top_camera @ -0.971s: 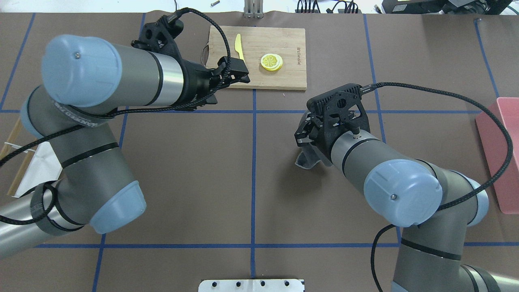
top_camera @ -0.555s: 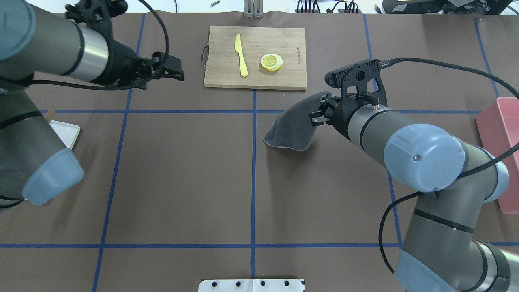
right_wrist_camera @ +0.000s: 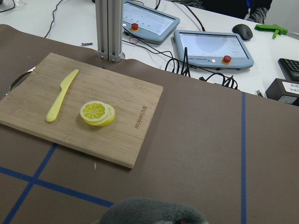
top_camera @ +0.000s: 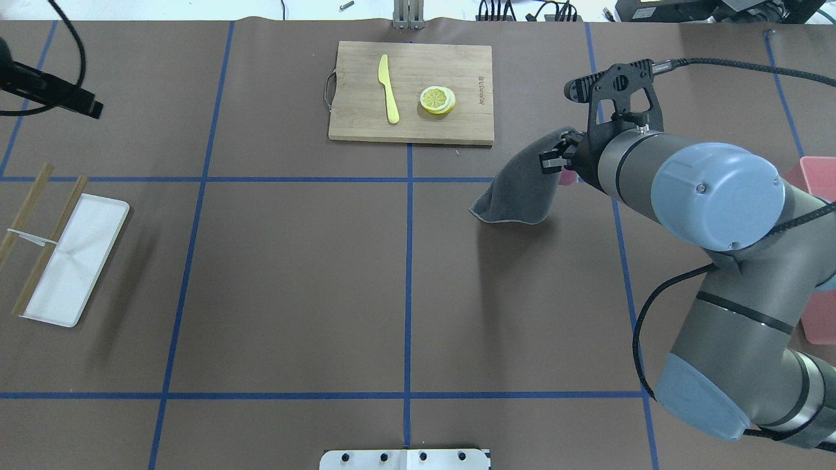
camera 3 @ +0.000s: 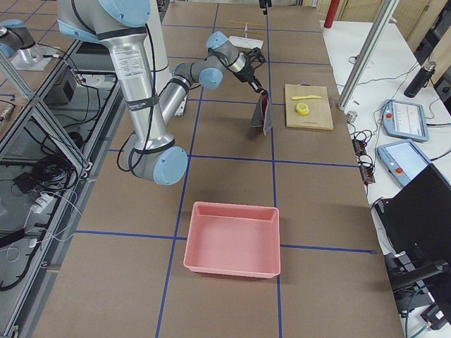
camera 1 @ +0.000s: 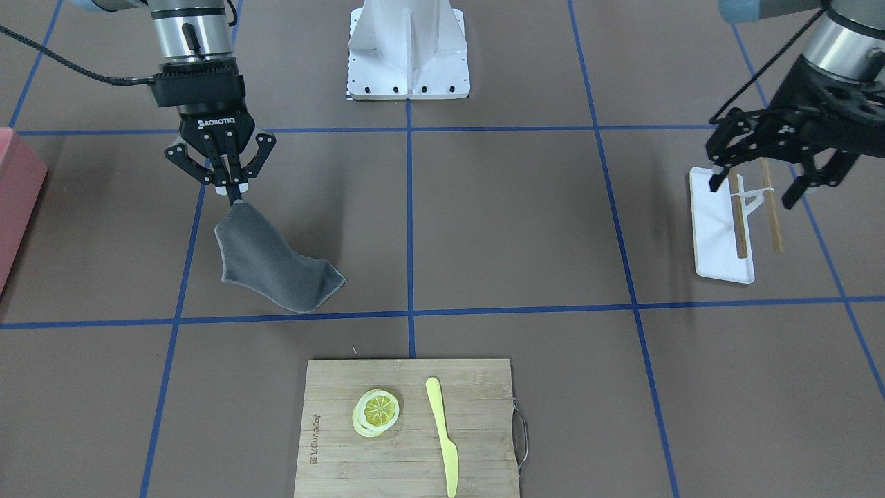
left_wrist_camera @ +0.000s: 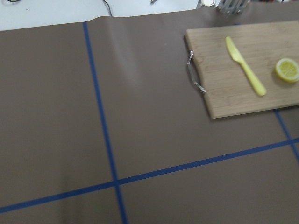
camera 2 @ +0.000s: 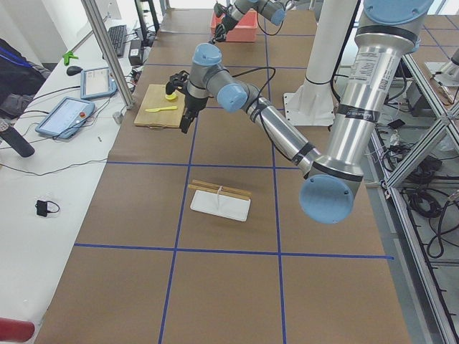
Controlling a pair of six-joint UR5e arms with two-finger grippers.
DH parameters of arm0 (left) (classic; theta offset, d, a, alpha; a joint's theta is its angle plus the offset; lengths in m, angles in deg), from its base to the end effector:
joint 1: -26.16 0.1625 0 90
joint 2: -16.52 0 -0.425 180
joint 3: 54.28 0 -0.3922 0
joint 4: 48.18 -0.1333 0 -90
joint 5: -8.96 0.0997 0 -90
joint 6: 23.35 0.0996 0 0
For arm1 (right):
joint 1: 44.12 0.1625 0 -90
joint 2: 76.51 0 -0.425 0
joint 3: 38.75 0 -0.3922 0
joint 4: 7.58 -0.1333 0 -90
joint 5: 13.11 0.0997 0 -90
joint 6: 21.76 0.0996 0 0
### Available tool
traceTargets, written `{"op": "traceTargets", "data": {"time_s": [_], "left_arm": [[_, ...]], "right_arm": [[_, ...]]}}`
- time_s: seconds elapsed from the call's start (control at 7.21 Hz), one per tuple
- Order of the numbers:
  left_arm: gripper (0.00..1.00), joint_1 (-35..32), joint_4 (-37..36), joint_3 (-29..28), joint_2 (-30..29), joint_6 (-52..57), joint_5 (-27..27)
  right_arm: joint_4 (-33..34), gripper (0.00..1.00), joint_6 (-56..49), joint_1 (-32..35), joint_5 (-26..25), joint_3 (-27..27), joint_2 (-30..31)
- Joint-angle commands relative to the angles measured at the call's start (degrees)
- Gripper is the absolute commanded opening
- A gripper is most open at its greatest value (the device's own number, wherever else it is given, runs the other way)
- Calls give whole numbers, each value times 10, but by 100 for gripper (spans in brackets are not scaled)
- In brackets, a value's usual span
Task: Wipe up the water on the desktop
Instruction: 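Wipe the cloth across the table with the right gripper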
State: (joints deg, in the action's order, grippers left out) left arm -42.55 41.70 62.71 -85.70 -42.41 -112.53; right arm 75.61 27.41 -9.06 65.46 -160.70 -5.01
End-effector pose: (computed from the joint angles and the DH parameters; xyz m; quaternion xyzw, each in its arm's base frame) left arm 0.1148 -0.5185 0.3330 0.2140 0.3511 0.1084 0.9051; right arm -0.3382 -0.4243 0.2321 0.3621 -0.3222 0.0037 0.8747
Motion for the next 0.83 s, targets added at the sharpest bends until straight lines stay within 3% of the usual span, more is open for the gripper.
{"op": "traceTargets", "data": {"time_s": [0.0,0.14,0.28,0.69], "left_arm": [[98,-151,-81,-65,23,240,-48],[98,-202,-84,-157,19,354,-84],[98,-215,-80,-209,13,386,-96],[98,-217,-77,-241,26,360,-95]], "right_arm": [[14,0,18,17,43,1,29],[42,0,26,22,78,0,41],[95,0,27,25,98,-10,51],[173,0,151,-8,149,-3,56]]}}
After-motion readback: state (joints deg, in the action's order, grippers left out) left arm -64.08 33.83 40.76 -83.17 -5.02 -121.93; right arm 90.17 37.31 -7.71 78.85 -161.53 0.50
